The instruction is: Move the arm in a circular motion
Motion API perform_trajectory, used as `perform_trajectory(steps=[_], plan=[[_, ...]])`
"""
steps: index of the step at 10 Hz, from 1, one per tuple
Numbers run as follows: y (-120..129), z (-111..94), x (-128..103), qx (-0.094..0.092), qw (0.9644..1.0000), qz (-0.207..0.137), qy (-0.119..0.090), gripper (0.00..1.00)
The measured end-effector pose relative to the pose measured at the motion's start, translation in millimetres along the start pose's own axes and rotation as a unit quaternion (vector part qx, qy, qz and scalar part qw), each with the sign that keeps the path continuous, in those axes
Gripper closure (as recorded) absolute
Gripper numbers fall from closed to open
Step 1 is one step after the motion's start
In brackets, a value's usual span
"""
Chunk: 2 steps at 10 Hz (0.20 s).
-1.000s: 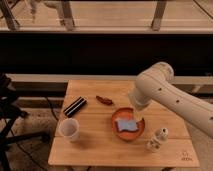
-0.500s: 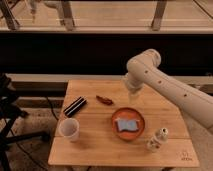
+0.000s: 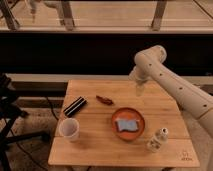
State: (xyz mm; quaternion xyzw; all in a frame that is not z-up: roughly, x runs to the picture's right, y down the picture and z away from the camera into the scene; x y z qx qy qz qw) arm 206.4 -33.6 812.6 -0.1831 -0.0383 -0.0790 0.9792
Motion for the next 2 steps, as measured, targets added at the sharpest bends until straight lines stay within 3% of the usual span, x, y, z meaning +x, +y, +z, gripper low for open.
perform_trajectory(steps=[2], plan=[[5,4,47,0.000,0.9990,0.041,0.016,0.20]])
